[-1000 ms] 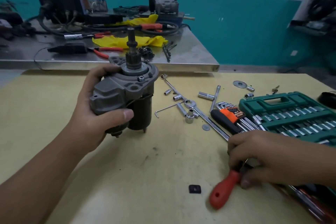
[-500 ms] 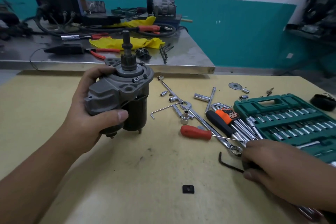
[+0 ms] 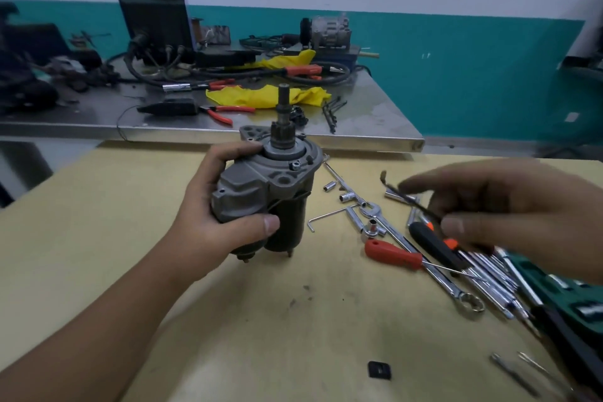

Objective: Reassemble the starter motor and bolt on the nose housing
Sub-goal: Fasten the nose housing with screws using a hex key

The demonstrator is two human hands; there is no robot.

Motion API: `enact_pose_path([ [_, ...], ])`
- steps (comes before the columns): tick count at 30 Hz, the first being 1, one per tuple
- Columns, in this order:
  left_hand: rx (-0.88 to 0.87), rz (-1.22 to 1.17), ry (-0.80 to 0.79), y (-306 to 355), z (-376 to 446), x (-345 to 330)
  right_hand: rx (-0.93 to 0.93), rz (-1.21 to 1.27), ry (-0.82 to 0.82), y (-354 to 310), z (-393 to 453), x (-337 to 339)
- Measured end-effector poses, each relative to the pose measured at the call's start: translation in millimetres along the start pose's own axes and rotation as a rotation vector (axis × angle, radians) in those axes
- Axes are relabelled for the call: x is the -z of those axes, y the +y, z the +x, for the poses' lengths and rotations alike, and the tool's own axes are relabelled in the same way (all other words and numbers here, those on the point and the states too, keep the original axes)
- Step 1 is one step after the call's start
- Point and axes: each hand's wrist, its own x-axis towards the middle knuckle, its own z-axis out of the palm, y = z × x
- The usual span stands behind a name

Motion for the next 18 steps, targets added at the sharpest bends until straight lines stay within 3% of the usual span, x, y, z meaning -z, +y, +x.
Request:
enact_pose_path([
  [2, 0.008, 0.02, 0.004, 2.9, -0.4, -0.8, -0.033, 0.255, 0.118, -24.8, 27.7, 19.6],
  [7, 0.022, 0.044, 0.007, 7.3, 0.9, -2.3, 0.213, 0.676, 0.125, -40.5, 98.4, -17.2],
  [12, 0.046, 0.02, 0.004, 5.1, 4.6, -2.5, 0.225, 0.631, 0.045, -21.8, 127.2, -41.6],
  [18, 0.056, 0.015, 0.019, 3.3, 7.0, -2.0, 0.235, 0.624, 0.115, -9.8, 127.7, -37.1],
])
